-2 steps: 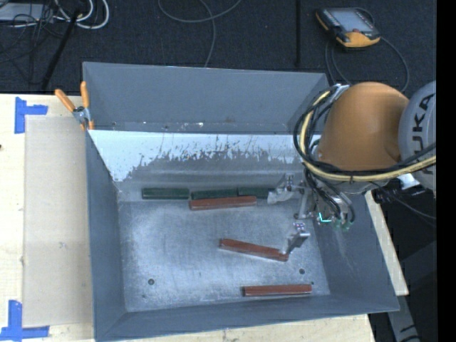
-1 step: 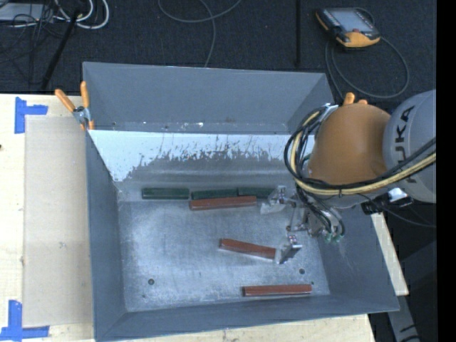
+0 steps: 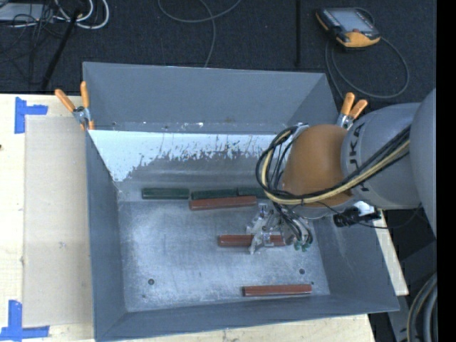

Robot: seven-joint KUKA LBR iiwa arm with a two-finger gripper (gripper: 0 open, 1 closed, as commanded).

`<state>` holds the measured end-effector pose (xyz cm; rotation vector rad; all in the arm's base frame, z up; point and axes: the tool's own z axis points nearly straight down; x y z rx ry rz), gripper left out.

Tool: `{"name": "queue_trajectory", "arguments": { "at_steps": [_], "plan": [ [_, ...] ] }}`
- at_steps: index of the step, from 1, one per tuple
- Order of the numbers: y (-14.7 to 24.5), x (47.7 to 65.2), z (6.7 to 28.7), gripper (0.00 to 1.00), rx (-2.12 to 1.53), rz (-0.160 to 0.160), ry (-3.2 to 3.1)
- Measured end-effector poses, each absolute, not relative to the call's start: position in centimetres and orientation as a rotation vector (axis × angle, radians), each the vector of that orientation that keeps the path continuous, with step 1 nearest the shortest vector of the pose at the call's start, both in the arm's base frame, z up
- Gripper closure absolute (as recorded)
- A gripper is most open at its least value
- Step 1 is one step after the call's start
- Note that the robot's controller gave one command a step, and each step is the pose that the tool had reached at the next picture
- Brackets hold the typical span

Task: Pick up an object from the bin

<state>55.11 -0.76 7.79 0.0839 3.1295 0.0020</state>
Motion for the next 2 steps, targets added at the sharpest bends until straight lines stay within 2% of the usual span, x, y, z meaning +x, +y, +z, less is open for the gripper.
{"name": "queue_trajectory", "arguments": {
  "at_steps": [1, 2],
  "plan": [
    [-0.8, 55.1, 7.8, 1.00, 0.083, 0.002, 3.129],
    [-3.6, 55.7, 23.6, 1.00, -0.010, -0.002, 3.135]
  ]
}}
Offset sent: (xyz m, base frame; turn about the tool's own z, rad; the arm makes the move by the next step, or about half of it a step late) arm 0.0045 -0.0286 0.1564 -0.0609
